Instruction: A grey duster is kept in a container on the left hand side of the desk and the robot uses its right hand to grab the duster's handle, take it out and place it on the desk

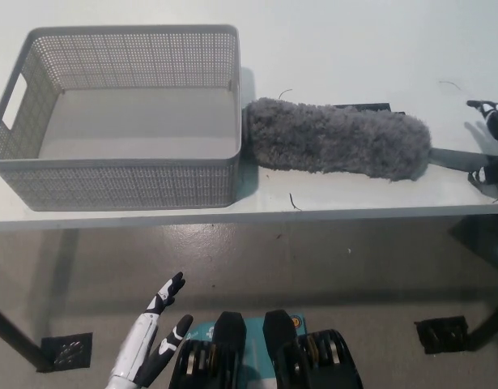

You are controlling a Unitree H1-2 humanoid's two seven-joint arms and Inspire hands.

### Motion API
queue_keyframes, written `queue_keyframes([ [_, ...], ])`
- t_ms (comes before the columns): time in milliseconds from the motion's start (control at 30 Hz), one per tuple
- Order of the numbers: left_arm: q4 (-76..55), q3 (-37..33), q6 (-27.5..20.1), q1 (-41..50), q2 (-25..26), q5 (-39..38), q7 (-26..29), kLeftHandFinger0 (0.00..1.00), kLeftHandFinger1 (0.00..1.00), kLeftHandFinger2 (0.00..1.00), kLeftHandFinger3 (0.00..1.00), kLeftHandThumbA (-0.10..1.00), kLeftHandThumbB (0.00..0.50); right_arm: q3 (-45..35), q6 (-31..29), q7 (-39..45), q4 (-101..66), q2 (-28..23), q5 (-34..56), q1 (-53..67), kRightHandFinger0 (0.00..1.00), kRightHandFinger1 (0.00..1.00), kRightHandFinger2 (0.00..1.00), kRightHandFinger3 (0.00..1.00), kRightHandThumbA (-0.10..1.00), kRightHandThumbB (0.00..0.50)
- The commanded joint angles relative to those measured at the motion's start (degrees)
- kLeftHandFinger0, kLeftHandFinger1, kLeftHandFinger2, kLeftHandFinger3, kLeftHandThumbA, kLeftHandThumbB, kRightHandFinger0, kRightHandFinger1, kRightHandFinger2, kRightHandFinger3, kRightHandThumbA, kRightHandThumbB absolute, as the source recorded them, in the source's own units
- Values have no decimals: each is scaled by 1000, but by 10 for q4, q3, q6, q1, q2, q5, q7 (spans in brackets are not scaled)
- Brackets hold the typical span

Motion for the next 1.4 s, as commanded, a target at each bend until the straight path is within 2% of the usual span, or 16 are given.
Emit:
queue_keyframes([
  [0, -27, 6, -26, -10, 6, -2, 6, 1000, 1000, 1000, 1000, 961, 98, -242, 231, 386, -138, -58, 495, -83, 1000, 1000, 1000, 1000, 929, 500],
  [133, -25, 7, -25, -11, 7, 2, 8, 1000, 1000, 1000, 1000, 961, 97, -264, 232, 424, -128, -75, 614, -94, 1000, 1000, 1000, 1000, 1000, 500],
  [200, -25, 7, -25, -11, 7, 0, 7, 1000, 1000, 1000, 1000, 959, 98, -281, 232, 421, -133, -83, 718, -96, 1000, 1000, 1000, 1000, 1000, 500],
  [267, -24, 7, -26, -12, 7, -1, 8, 1000, 1000, 1000, 1000, 957, 101, -308, 232, 391, -135, -86, 803, -101, 1000, 1000, 1000, 1000, 1000, 500],
  [300, -22, 7, -28, -12, 6, 2, 10, 1000, 1000, 1000, 1000, 956, 97, -319, 232, 356, -154, -89, 885, -101, 1000, 1000, 1000, 1000, 1000, 500],
  [367, -21, 6, -27, -12, 5, 1, 9, 1000, 1000, 1000, 1000, 961, 105, -347, 232, 299, -210, -86, 951, -99, 1000, 1000, 1000, 1000, 1000, 500],
  [467, -25, 5, -23, -11, 5, -2, 5, 1000, 1000, 1000, 1000, 953, 97, -391, 232, 235, -267, -86, 993, -104, 1000, 1000, 1000, 1000, 1000, 500],
  [633, -23, 5, -26, -12, 7, -5, 3, 1000, 1000, 1000, 1000, 936, 89, -492, 232, 212, -340, -80, 1022, -119, 1000, 1000, 1000, 1000, 1000, 495],
  [667, -22, 5, -27, -14, 8, -2, 5, 1000, 1000, 1000, 1000, 932, 83, -520, 232, 183, -363, -75, 1084, -126, 1000, 1000, 1000, 1000, 1000, 500],
  [733, -21, 6, -27, -14, 8, -1, 5, 1000, 1000, 1000, 1000, 928, 90, -557, 232, 147, -399, -64, 1108, -134, 1000, 1000, 1000, 1000, 1000, 500],
  [900, -21, 7, -22, -13, 7, -4, 4, 1000, 1000, 1000, 1000, 921, 96, -577, 163, 62, -537, -94, 1224, -91, 1000, 1000, 1000, 1000, 1000, 500],
  [1033, -15, 7, -27, -10, 6, -8, 5, 1000, 1000, 1000, 1000, 909, 99, -565, 19, -12, -718, -134, 1248, 4, 1000, 1000, 1000, 1000, 1000, 500],
  [1067, -15, 6, -28, -9, 7, -7, 5, 1000, 1000, 1000, 1000, 911, 97, -556, -11, -26, -757, -141, 1241, 29, 1000, 1000, 1000, 1000, 1000, 468],
  [1167, -13, 6, -28, -6, 6, -3, 8, 1000, 1000, 1000, 1000, 911, 89, -519, -87, -52, -852, -153, 1172, 102, 1000, 1000, 1000, 1000, 1000, 499],
  [1300, -16, 6, -26, -2, 7, -6, 5, 1000, 1000, 1000, 1000, 903, 82, -451, -144, -75, -930, -124, 1046, 207, 1000, 1000, 1000, 1000, 1000, 500],
  [1367, -15, 5, -26, 1, 7, -8, 2, 1000, 1000, 1000, 1000, 903, 85, -401, -168, -76, -942, -63, 877, 251, 1000, 1000, 1000, 1000, 1000, 495],
])
